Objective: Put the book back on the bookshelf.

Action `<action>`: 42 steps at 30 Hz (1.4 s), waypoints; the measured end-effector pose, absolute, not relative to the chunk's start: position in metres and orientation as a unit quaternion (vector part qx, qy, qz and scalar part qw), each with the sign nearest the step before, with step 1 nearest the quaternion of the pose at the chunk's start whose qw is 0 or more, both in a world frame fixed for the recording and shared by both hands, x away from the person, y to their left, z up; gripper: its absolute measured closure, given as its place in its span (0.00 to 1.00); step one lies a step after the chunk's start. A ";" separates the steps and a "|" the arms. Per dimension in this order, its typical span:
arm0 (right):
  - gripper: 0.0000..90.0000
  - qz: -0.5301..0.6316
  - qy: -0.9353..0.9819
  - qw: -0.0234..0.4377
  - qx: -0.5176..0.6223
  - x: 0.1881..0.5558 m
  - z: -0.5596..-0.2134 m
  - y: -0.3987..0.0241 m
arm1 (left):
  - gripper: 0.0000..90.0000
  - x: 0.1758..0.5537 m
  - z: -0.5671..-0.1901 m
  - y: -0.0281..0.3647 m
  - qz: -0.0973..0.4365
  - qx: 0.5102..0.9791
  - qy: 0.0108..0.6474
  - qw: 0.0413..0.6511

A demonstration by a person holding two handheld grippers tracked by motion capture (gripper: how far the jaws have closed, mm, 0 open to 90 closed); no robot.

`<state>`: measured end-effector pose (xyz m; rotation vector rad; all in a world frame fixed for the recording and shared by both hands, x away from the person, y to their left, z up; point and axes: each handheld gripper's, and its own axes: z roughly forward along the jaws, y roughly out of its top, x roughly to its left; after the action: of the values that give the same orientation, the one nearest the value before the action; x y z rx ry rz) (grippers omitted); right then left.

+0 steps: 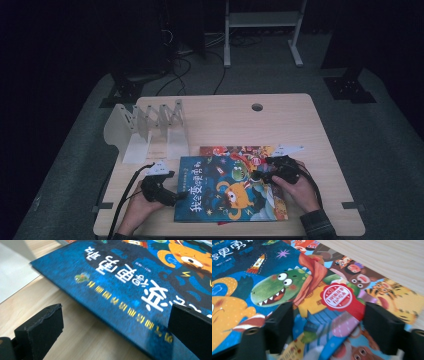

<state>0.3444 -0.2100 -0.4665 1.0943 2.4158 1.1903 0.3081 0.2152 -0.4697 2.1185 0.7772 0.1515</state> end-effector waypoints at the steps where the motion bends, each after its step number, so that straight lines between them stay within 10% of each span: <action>1: 0.32 0.406 0.824 0.123 0.375 0.343 -0.465 -0.212 | 0.00 0.307 -0.470 0.216 0.061 0.847 0.313 0.426; 16: 0.84 0.415 0.841 0.091 0.336 0.302 -0.462 -0.238 | 0.00 0.299 -0.474 0.220 0.045 0.837 0.325 0.437; 42: 0.95 0.409 0.856 0.075 0.307 0.291 -0.466 -0.223 | 0.00 0.302 -0.477 0.230 0.021 0.832 0.336 0.441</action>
<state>0.2913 -0.2234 -0.4665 0.9217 2.5676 1.2286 0.3021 0.2296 -0.4767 2.0662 0.8347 0.0525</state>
